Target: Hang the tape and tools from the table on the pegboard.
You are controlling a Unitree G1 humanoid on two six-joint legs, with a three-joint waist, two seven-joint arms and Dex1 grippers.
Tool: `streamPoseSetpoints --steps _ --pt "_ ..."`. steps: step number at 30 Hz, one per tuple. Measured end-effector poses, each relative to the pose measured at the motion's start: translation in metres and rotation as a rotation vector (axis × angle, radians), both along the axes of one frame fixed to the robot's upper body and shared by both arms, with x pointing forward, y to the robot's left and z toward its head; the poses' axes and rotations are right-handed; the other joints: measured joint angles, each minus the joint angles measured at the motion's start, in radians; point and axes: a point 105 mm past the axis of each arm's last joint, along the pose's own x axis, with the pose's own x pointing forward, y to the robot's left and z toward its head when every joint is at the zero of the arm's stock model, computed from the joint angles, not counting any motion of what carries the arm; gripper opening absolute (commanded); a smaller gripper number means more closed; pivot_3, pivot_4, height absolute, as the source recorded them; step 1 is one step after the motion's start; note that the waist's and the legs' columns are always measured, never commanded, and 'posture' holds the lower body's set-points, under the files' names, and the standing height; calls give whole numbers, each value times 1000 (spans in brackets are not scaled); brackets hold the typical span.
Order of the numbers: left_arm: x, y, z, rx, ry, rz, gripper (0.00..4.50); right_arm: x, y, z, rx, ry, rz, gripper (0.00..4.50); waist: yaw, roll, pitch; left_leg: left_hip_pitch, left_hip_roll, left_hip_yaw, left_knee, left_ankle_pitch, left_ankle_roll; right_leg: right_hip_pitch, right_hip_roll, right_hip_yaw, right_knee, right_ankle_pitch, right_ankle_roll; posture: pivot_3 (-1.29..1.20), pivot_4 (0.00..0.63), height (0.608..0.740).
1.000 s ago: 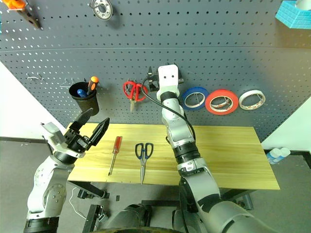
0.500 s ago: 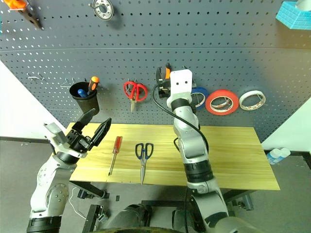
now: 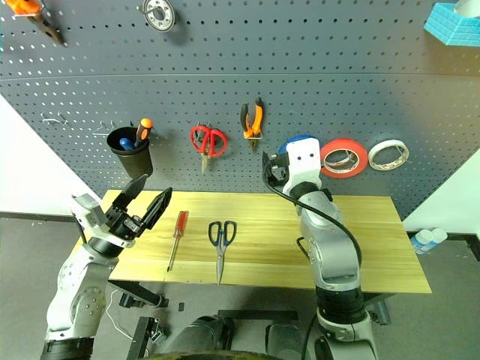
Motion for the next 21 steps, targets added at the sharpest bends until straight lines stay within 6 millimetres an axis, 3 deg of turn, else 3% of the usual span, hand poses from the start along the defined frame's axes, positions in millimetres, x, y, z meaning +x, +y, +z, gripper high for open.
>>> streamPoseSetpoints --steps 7,13,21 --pt "-1 1 -21 13 137 28 4500 -21 12 -8 9 102 203 4493 3 0 0 -3 0 0 3 -1 1 0 0 -1 -1 0 0 27 23 718" --pt "3 4 -42 65 271 87 4500 -38 6 -14 -36 160 321 4493 3 -1 -1 -6 0 0 6 -1 2 -1 -1 -2 -2 0 1 10 22 718" --pt "9 -10 -70 149 432 140 4500 -75 -1 -37 -123 305 510 4493 3 -7 -5 -11 0 0 7 -2 3 -5 -1 -3 -2 1 2 -15 19 718"
